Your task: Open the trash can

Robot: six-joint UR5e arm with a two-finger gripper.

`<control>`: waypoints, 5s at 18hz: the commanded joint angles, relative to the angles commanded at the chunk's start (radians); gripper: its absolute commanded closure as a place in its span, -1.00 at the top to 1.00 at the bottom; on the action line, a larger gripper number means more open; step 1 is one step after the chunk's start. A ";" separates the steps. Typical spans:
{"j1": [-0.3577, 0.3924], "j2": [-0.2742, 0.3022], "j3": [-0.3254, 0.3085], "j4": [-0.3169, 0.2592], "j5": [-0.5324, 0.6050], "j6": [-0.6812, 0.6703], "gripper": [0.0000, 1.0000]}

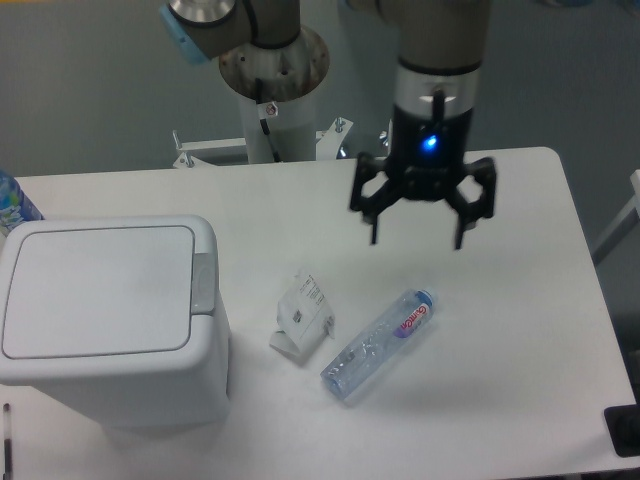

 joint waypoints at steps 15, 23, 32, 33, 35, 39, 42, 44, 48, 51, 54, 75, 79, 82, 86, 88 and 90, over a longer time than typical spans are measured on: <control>-0.161 -0.031 0.006 0.000 -0.002 -0.186 1.00; -0.172 -0.037 0.000 0.002 0.003 -0.183 1.00; -0.181 -0.040 -0.014 0.003 0.005 -0.183 1.00; -0.181 -0.040 -0.015 0.003 0.005 -0.183 1.00; -0.183 -0.038 -0.015 0.003 0.005 -0.183 1.00; -0.184 -0.038 -0.021 0.005 0.005 -0.181 1.00; -0.186 -0.038 -0.023 0.014 0.005 -0.180 1.00; -0.186 -0.040 -0.023 0.020 0.005 -0.181 1.00; -0.186 -0.040 -0.028 0.026 0.006 -0.181 1.00; -0.186 -0.038 -0.031 0.028 0.006 -0.181 1.00; -0.186 -0.040 -0.031 0.029 0.006 -0.180 1.00; -0.186 -0.041 -0.009 0.044 0.006 -0.176 1.00; -0.163 -0.048 0.076 0.081 0.024 -0.163 1.00; -0.097 -0.046 0.120 0.084 0.109 -0.141 1.00; -0.008 -0.038 0.126 0.075 0.146 -0.066 1.00; 0.023 -0.020 0.103 0.071 0.196 0.025 1.00; 0.044 -0.017 0.066 0.064 0.259 0.173 1.00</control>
